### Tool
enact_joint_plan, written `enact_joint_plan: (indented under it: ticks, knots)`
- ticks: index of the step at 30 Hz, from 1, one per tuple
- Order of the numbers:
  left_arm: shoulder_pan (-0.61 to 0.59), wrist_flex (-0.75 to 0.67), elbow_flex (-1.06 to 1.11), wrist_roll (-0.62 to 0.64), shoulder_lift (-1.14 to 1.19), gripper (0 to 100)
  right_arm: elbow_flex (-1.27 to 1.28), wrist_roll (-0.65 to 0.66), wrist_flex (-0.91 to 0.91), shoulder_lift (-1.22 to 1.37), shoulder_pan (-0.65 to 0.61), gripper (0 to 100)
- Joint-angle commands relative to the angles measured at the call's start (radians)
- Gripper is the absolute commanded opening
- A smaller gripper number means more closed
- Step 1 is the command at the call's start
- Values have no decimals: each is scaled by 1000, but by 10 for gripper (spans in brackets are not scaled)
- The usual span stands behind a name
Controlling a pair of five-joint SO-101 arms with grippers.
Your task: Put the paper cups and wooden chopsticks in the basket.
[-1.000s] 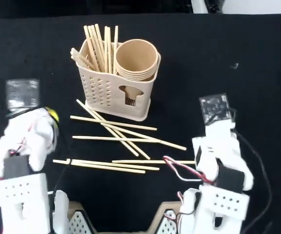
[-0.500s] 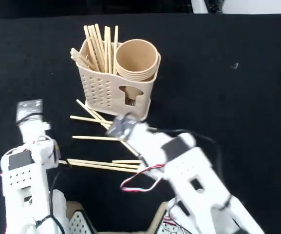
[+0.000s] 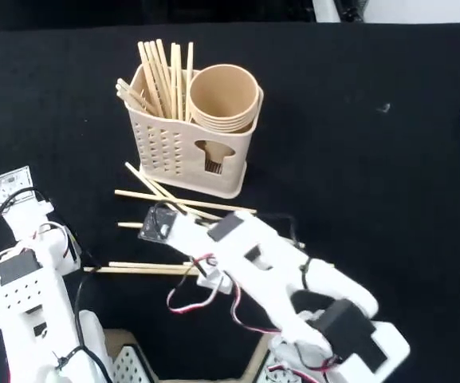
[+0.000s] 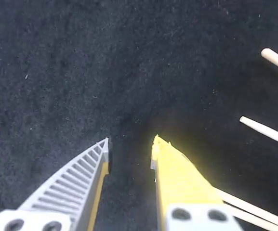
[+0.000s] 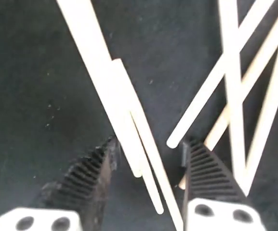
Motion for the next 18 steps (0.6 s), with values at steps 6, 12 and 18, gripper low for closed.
enact_joint_plan:
  ticks: [6, 12, 18]
  knots:
    - [-12, -21, -12, 6, 3, 152, -48, -8, -3, 42, -9, 9]
    - [-12, -21, -12, 6, 3, 152, -50, -49, 66, -73, -8, 11]
    - [-10, -21, -12, 6, 3, 152, -47, -49, 233, -360, 11, 11]
